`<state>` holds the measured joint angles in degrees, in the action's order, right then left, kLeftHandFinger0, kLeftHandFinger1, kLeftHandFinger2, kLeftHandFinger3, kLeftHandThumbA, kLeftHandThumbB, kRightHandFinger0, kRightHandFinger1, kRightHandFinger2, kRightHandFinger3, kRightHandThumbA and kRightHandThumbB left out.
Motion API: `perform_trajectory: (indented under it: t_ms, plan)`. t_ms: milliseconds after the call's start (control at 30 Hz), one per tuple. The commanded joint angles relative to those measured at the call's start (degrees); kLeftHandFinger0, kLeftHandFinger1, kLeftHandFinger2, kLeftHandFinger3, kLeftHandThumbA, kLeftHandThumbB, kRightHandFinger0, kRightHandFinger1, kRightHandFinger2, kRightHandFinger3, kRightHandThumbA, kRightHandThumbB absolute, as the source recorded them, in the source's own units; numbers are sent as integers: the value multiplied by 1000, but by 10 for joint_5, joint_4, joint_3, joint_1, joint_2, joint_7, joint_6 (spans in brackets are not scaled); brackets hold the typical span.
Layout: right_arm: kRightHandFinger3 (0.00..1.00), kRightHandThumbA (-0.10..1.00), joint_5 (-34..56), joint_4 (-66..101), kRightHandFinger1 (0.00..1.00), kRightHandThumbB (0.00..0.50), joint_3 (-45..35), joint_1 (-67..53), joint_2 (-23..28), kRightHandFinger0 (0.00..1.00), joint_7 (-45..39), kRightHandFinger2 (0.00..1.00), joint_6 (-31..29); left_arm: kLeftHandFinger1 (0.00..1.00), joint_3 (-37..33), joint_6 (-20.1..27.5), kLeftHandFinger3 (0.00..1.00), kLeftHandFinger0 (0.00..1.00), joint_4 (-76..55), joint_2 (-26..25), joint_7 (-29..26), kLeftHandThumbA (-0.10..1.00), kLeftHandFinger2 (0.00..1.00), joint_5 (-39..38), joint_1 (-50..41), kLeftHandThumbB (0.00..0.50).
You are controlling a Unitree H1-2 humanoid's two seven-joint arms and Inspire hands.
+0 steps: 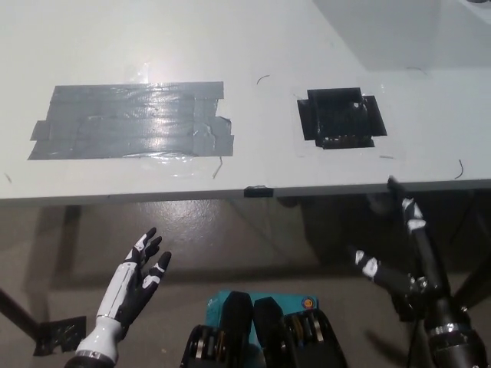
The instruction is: A white bottle is kept in the middle of the desk infront of the robot and the robot picks it up with its right hand and passes it to a person
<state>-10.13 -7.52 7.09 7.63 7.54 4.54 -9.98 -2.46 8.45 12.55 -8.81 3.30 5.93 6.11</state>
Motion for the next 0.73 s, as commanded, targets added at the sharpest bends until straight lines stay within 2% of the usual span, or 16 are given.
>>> perform_trajectory:
  t_ms: [0, 100, 133, 200, 300, 467, 600, 700]
  plan:
    - [1000, 812, 14, -46, 1000, 307, -5, 26, 5, 1000, -15, 1000, -56, 1000, 3, 24, 1000, 845, -10, -3, -1, 831, 1000, -3, 4, 28]
    - [1000, 802, 17, -72, 1000, 299, -5, 30, 7, 1000, -20, 1000, -71, 1000, 1, 26, 1000, 862, -7, -4, -4, 879, 1000, 4, 7, 37]
    - [1000, 786, 19, -84, 1000, 285, -4, 31, 7, 1000, -23, 1000, -77, 1000, 1, 28, 1000, 896, -5, -5, -7, 907, 1000, 9, 8, 45]
    - [1000, 791, 18, -99, 1000, 294, -3, 32, 8, 1000, -25, 1000, -86, 1000, 0, 34, 1000, 1000, -2, -5, -10, 938, 1000, 14, 7, 56]
    - [1000, 828, 17, -104, 1000, 315, -1, 28, 7, 1000, -30, 1000, -93, 1000, -1, 45, 1000, 1000, 2, -5, -15, 991, 1000, 22, 5, 75]
    - [1000, 883, 28, -102, 1000, 301, -1, 23, 5, 1000, -46, 1000, -89, 1000, -3, 38, 1000, 1000, -1, -9, -14, 1000, 1000, 31, 3, 152]
    - [1000, 887, 33, -102, 1000, 298, -2, 23, 4, 1000, -53, 1000, -88, 1000, 0, 35, 1000, 1000, -2, -7, -12, 1000, 1000, 28, 1, 179]
    - [1000, 902, 35, -99, 1000, 300, -3, 22, 4, 1000, -56, 1000, -86, 1000, 0, 35, 1000, 1000, -2, -8, -13, 1000, 1000, 31, 0, 177]
